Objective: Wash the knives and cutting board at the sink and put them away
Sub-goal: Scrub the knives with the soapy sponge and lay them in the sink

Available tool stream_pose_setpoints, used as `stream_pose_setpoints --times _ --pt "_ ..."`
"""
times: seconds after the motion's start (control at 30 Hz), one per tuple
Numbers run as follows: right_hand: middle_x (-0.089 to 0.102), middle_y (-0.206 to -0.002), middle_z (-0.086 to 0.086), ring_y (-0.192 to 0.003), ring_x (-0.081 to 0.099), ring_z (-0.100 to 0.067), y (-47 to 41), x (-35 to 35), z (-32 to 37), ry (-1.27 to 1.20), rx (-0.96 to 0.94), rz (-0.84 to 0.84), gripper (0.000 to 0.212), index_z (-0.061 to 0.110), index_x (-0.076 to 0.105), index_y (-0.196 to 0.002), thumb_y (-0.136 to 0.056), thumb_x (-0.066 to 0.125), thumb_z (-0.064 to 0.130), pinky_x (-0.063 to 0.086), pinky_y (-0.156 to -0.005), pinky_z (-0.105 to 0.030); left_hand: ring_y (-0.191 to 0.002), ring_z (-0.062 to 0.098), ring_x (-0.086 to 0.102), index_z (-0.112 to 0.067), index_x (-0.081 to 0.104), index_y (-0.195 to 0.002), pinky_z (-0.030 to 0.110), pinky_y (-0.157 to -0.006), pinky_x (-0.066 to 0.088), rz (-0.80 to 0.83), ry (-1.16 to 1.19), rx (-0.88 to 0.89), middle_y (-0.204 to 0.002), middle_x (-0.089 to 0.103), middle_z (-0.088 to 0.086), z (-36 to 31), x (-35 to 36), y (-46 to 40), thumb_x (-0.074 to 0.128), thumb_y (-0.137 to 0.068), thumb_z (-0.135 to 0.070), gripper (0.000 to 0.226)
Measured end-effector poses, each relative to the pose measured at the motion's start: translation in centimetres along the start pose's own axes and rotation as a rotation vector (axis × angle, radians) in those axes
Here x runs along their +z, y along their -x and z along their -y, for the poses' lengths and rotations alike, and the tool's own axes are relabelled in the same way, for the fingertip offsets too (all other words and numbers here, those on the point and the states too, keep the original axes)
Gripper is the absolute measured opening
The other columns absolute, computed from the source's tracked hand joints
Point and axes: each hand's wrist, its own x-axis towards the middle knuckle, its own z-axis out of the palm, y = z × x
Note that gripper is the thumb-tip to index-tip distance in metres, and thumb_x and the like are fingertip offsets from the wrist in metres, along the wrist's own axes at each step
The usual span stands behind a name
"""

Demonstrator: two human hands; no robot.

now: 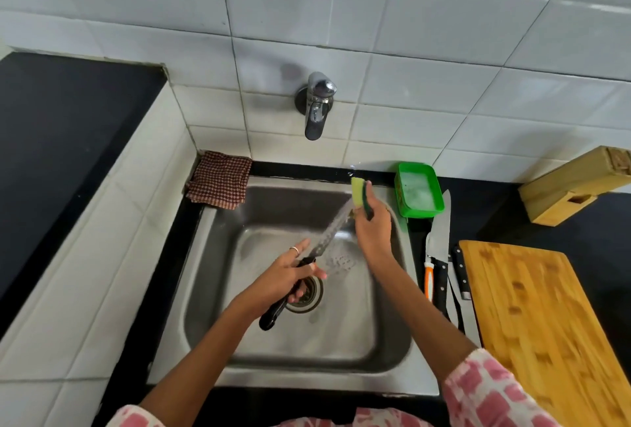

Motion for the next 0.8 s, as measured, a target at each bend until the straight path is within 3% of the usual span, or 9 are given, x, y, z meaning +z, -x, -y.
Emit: stream_pose_setpoints --times 0.07,0.17,0.27,0.33,0.4,0.5,0.6,0.7,0.8 --pt "0.058 -0.09 0.014 -0.061 0.044 -0.008 0.4 0.3 -1.0 -0.056 0.057 -0.128 0.05 0.016 0.042 -0.139 -0.093 0.042 -0.003 0.038 -0.051 -0.017 -0.037 0.005 0.039 -0.033 0.031 -0.133 0.014 -0.034 0.03 0.072 0.093 -0.03 -0.083 0.067 0.005 0.9 0.2 0.2 0.039 -0.098 -0.006 0.045" --pt "0.063 -0.105 0.009 -0.052 0.043 -0.017 0.3 -0.2 -1.5 -0.128 0.131 -0.259 0.049 0.014 0.044 -0.137 -0.092 0.042 -0.004 0.04 -0.049 -0.026 -0.033 0.004 0.036 -0.021 0.045 -0.121 0.011 -0.029 0.028 0.104 0.369 -0.055 -0.072 0.06 0.005 1.7 0.2 0.0 0.03 -0.1 -0.008 0.029" --pt "0.066 -0.102 0.011 -0.05 0.046 -0.007 2.8 0.7 -1.5 -0.045 0.045 -0.092 0.045 0.018 0.051 -0.132 -0.091 0.046 -0.002 0.04 -0.045 -0.02 -0.03 0.004 0.035 -0.015 0.045 -0.106 0.009 -0.025 0.027 0.093 0.618 -0.129 -0.068 0.051 0.005 1.9 -0.4 -0.8 0.029 -0.1 -0.014 0.017" --pt "0.063 -0.122 -0.001 -0.083 0.064 -0.006 5.5 2.2 -1.4 0.101 -0.071 0.127 0.042 0.016 0.056 -0.128 -0.09 0.048 -0.002 0.049 -0.072 -0.016 -0.03 0.003 0.035 -0.014 0.046 -0.1 0.01 -0.024 0.026 0.111 0.733 -0.166 -0.064 0.048 0.005 1.7 -0.5 -1.0 0.03 -0.1 -0.016 0.016" --pt "0.05 -0.139 -0.006 -0.116 0.058 -0.018 5.9 3.1 -1.5 0.26 -0.177 0.214 0.041 0.013 0.055 -0.13 -0.091 0.046 -0.001 0.043 -0.098 -0.024 -0.029 0.002 0.034 -0.013 0.045 -0.093 0.009 -0.023 0.025 0.141 0.794 -0.183 -0.062 0.046 0.005 1.4 -0.4 -0.9 0.034 -0.097 -0.016 0.013" --pt "0.05 -0.139 -0.012 -0.109 0.061 -0.032 2.2 2.9 -0.7 0.465 -0.126 0.144 0.041 0.014 0.051 -0.134 -0.094 0.042 0.005 0.046 -0.094 -0.037 -0.029 0.002 0.034 -0.012 0.041 -0.09 0.009 -0.022 0.026 0.196 0.835 -0.187 -0.063 0.045 0.005 1.3 -1.1 -0.6 0.048 -0.088 -0.015 0.008" --pt "0.061 -0.124 -0.016 -0.102 0.063 -0.03 1.7 2.9 0.9 0.486 -0.099 0.171 0.041 0.016 0.051 -0.134 -0.096 0.041 0.007 0.049 -0.085 -0.03 -0.029 0.003 0.038 -0.011 0.04 -0.089 0.01 -0.022 0.028 0.298 0.93 -0.169 -0.067 0.046 0.008 1.3 -2.2 -0.6 0.079 -0.068 -0.008 0.045" --pt "0.062 -0.124 -0.011 -0.095 0.066 -0.027 6.0 3.8 1.9 0.563 -0.255 0.359 0.036 0.016 0.051 -0.133 -0.101 0.037 0.017 0.05 -0.074 -0.024 -0.029 0.004 0.04 -0.008 0.045 -0.097 0.012 -0.023 0.032 0.331 0.937 -0.138 -0.072 0.05 0.011 1.3 -3.1 -0.6 0.083 -0.064 -0.008 0.05" --pt "0.065 -0.113 -0.015 -0.091 0.066 -0.031 4.7 3.5 2.0 0.655 -0.246 0.29 0.032 0.009 0.056 -0.124 -0.101 0.035 0.016 0.05 -0.074 -0.033 -0.031 0.004 0.044 -0.008 0.049 -0.114 0.011 -0.024 0.035 0.318 0.901 -0.137 -0.099 0.062 0.026 1.8 -3.0 -0.3 0.084 -0.062 -0.01 0.063"
